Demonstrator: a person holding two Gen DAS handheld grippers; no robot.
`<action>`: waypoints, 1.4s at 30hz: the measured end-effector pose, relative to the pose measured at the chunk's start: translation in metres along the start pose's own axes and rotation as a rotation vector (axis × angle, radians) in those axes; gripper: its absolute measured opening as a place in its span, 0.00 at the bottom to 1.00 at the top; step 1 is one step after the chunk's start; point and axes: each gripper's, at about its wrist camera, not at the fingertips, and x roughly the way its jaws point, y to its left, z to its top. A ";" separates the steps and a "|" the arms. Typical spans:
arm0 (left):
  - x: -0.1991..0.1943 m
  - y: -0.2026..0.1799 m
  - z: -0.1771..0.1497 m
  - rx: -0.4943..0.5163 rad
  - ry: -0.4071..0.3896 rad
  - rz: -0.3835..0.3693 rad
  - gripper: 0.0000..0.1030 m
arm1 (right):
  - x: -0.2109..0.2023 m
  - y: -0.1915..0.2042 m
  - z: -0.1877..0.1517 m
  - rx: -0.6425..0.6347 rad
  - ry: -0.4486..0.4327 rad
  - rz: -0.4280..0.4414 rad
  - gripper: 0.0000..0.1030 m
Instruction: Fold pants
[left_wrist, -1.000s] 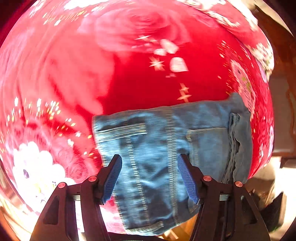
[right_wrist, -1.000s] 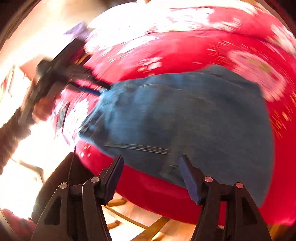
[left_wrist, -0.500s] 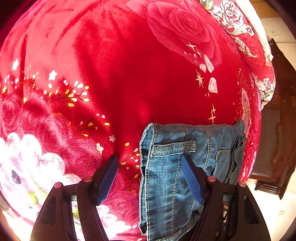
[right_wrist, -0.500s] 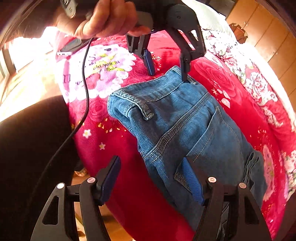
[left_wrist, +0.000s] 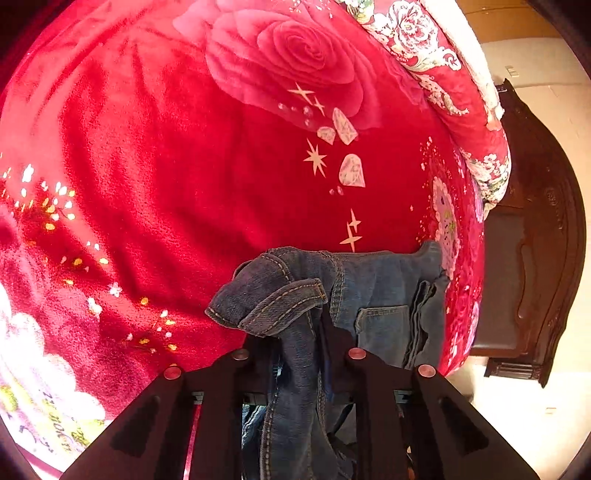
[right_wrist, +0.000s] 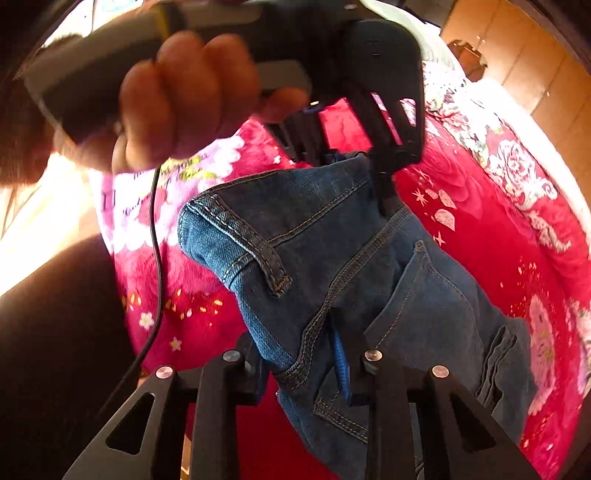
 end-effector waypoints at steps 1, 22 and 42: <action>-0.004 -0.002 -0.002 0.001 -0.009 -0.011 0.14 | -0.005 -0.010 0.000 0.054 -0.013 0.032 0.25; 0.121 -0.232 -0.055 0.325 0.190 0.012 0.21 | -0.087 -0.178 -0.163 0.976 -0.288 0.412 0.24; 0.095 -0.214 -0.050 0.269 0.081 0.051 0.63 | -0.063 -0.211 -0.271 1.401 -0.271 0.595 0.67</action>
